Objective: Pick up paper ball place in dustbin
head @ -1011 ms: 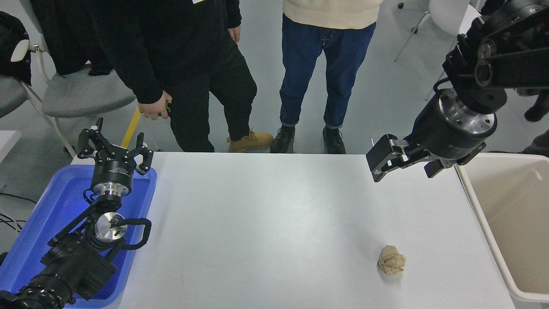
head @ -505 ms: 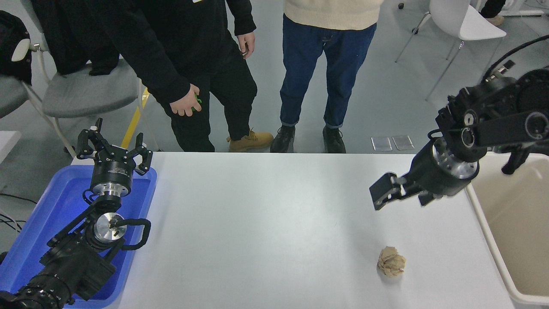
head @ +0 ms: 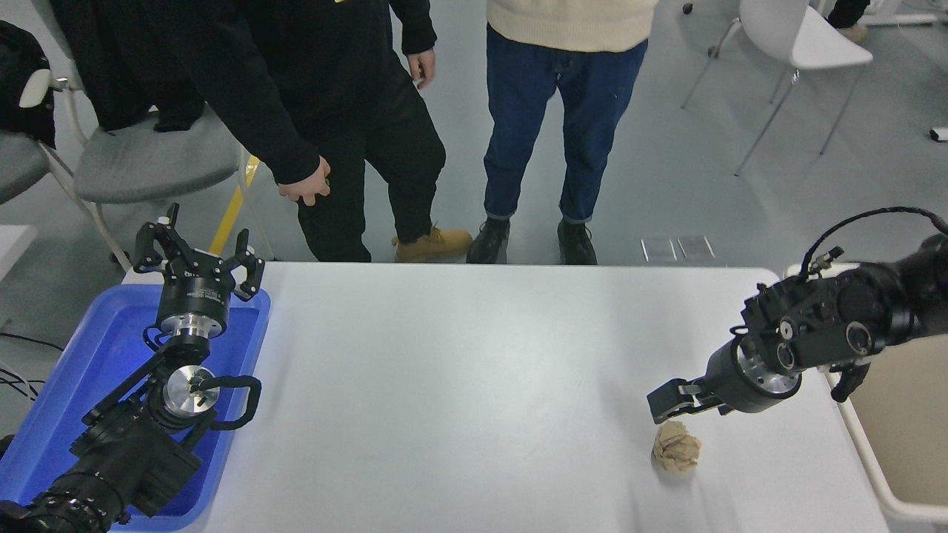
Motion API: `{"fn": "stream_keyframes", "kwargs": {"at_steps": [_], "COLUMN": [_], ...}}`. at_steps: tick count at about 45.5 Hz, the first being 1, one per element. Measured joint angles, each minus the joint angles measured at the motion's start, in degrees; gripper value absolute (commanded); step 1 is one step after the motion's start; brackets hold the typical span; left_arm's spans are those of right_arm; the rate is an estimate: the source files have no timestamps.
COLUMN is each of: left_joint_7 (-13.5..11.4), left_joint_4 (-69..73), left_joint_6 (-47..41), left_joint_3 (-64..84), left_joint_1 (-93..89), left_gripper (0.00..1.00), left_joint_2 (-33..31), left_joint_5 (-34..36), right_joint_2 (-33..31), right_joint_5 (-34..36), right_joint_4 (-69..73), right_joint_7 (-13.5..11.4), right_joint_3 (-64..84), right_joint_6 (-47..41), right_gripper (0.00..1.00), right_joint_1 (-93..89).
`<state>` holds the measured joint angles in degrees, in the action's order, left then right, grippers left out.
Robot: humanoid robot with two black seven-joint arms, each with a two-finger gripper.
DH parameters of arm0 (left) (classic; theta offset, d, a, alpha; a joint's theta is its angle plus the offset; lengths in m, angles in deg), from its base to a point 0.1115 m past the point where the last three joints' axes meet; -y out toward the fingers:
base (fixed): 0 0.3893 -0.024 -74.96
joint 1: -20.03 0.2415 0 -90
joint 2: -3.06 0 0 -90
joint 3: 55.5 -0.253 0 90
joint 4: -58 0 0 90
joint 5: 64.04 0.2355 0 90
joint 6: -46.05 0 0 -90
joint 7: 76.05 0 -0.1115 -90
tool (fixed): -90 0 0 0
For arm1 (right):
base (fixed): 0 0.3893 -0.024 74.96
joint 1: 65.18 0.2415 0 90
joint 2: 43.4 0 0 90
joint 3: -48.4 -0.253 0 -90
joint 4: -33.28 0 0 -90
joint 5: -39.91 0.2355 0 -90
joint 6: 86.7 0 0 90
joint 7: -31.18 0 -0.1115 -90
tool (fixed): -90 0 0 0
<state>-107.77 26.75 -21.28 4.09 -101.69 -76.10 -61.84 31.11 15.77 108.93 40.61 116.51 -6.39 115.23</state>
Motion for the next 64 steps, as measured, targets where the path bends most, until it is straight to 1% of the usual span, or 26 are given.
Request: {"fn": "stream_keyframes", "kwargs": {"at_steps": [24, 41, 44, 46, 52, 55, 56, 59, 62, 64], "left_joint_7": [0.0, 0.0, 0.0, 0.0, 0.0, 0.0, 0.0, 0.0, 0.0, 0.0], "left_joint_4": [0.0, 0.0, 0.0, 0.0, 0.0, 0.0, 0.0, 0.0, 0.0, 0.0], "left_joint_6": [0.0, 0.0, 0.0, 0.0, 0.0, 0.0, 0.0, 0.0, 0.0, 0.0], "left_joint_3": [-0.1, -0.1, -0.1, -0.1, -0.1, -0.1, -0.1, -0.1, -0.1, -0.1], "left_joint_1": [0.0, 0.0, 0.0, 0.0, 0.0, 0.0, 0.0, 0.0, 0.0, 0.0], "left_gripper": [0.99, 0.99, 0.99, 0.99, 0.99, 0.99, 0.99, 0.99, 0.99, 0.99], "left_joint_2": [0.0, 0.0, 0.0, 0.0, 0.0, 0.0, 0.0, 0.0, 0.0, 0.0], "left_joint_5": [0.0, 0.0, 0.0, 0.0, 0.0, 0.0, 0.0, 0.0, 0.0, 0.0], "right_joint_2": [0.3, 1.8, 2.0, 2.1, 2.4, 2.5, 2.6, 2.6, 2.7, 2.7], "right_joint_5": [-1.6, -1.8, -1.8, -1.8, -1.7, -1.7, -1.7, -1.6, -1.6, -1.6], "right_joint_4": [-6.1, -10.6, -11.3, -11.7, -12.7, -13.2, -13.3, -13.6, -13.8, -13.9], "right_joint_7": [-0.2, -0.2, -0.3, -0.3, -0.3, -0.3, -0.3, -0.3, -0.3, -0.3], "right_joint_3": [-3.6, -5.1, -5.2, -5.2, -5.3, -5.4, -5.4, -5.4, -5.4, -5.4], "right_joint_6": [0.9, 1.1, 1.2, 1.2, 1.3, 1.4, 1.4, 1.5, 1.6, 1.6], "right_gripper": [1.0, 1.0, 0.96, 0.9, 0.65, 0.4, 0.35, 0.22, 0.14, 0.0], "right_joint_1": [-9.6, -13.5, -14.0, -14.3, -15.1, -15.5, -15.6, -15.8, -15.9, -16.0]}}
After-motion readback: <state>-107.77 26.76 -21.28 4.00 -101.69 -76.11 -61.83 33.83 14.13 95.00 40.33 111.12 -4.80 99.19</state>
